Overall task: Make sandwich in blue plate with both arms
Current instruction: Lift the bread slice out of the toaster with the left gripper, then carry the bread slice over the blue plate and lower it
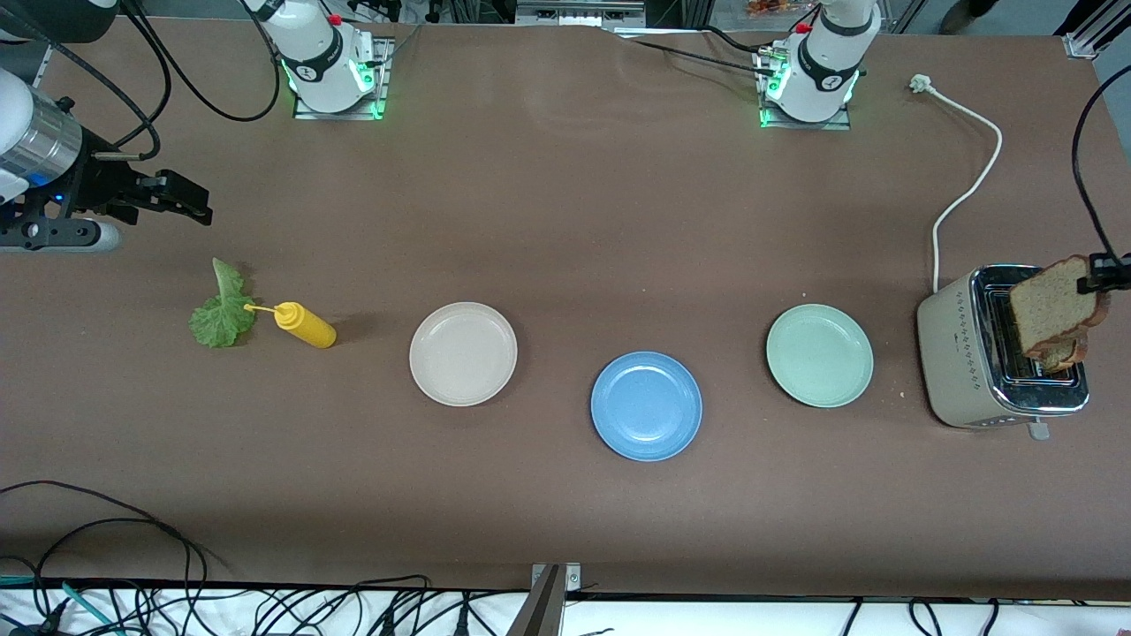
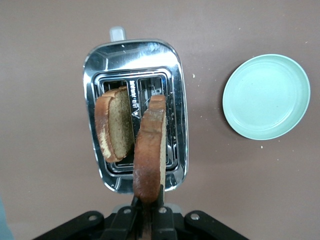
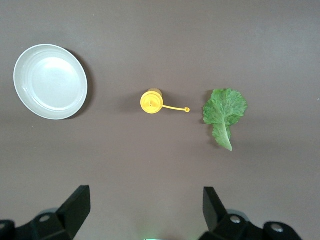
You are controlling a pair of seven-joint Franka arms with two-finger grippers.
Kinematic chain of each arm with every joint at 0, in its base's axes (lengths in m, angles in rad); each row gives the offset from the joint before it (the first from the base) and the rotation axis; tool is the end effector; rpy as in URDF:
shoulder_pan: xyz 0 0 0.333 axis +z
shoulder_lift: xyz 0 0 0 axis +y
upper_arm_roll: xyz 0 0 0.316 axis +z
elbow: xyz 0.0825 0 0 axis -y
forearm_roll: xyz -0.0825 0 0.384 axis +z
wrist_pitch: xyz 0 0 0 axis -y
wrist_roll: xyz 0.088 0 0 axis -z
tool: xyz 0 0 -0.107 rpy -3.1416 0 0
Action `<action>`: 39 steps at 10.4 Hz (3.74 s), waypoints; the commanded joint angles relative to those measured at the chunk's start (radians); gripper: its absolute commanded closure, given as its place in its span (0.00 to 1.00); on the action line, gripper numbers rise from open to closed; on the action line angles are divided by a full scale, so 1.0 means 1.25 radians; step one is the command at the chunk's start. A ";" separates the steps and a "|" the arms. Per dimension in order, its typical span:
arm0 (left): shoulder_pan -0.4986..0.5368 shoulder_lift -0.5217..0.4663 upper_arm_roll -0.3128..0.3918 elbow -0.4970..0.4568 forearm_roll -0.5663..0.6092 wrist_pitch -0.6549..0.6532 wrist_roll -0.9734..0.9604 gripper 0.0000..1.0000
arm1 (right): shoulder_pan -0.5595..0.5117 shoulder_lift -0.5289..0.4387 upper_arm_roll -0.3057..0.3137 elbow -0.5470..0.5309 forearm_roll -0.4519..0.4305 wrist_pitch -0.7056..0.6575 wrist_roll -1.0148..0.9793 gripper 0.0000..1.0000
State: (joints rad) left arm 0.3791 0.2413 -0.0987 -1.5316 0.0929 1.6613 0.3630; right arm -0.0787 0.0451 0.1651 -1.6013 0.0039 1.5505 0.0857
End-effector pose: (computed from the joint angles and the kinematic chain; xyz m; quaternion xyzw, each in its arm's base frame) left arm 0.5952 0.1871 0.5086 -0.9968 0.0472 0.0631 0.0149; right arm 0.5610 0.0471 0.5836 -0.9988 -0.0004 0.0479 0.0015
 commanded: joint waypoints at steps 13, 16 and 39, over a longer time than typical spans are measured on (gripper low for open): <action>-0.121 -0.014 -0.039 -0.091 -0.221 0.045 -0.131 1.00 | 0.000 0.008 0.002 0.011 -0.002 -0.035 0.006 0.00; -0.213 0.017 -0.039 -0.143 -0.410 0.125 -0.154 1.00 | -0.001 0.007 0.002 -0.015 -0.003 -0.007 0.008 0.00; -0.471 0.382 -0.038 -0.009 -0.751 0.518 -0.059 1.00 | -0.001 -0.034 0.000 -0.091 -0.004 0.059 0.008 0.00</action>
State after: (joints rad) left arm -0.2028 0.6845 -0.1554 -1.5863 -0.8118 2.3001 0.1925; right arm -0.0787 0.0287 0.1646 -1.6895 0.0038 1.6129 0.0858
